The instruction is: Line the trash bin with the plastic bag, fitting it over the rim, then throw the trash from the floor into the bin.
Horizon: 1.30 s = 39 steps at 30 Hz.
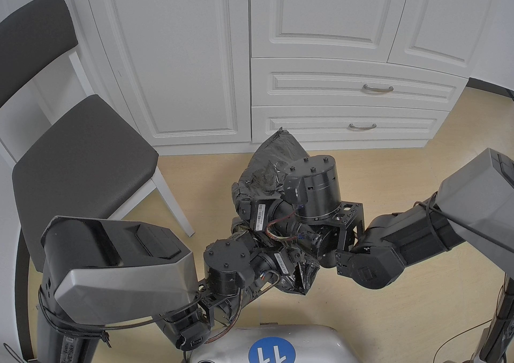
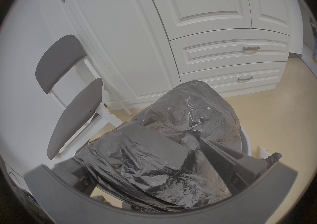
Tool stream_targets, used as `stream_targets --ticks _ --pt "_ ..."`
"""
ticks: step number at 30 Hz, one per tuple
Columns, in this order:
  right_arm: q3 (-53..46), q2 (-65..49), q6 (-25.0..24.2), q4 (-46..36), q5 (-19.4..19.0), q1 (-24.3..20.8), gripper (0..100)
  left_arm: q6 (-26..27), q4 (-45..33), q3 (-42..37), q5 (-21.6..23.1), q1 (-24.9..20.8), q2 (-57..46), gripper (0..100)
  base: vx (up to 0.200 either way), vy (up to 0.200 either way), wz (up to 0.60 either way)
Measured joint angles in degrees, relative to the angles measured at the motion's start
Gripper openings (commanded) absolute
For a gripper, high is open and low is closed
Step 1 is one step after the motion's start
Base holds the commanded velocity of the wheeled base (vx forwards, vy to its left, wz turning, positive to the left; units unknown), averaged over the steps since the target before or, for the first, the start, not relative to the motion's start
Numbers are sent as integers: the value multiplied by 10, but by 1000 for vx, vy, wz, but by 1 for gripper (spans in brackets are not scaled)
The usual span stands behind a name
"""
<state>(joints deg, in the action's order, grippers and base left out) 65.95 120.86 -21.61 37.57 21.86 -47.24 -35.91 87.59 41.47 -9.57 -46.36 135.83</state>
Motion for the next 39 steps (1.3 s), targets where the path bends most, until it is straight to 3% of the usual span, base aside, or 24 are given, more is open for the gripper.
stream_targets --ticks 3,4,21,29,32,39 --pt "1 0 0 0 1 -2 100 -3 -1 12 0 3 4 100 0 0 0" --pt "1 0 -1 0 0 -3 100 -3 -1 17 -1 3 6 0 0 0 0" --pt "-13 -17 5 0 -3 6 100 -1 1 16 -10 6 17 0 0 0 0" --pt "-57 -67 53 4 -10 26 100 3 2 -34 -3 1 -15 0 0 0 0" --pt "-73 -90 58 3 -23 33 100 4 3 -44 2 0 -27 0 0 0 0" --pt "-143 -161 108 0 -106 54 100 4 2 -56 13 -2 -41 0 0 0 0"
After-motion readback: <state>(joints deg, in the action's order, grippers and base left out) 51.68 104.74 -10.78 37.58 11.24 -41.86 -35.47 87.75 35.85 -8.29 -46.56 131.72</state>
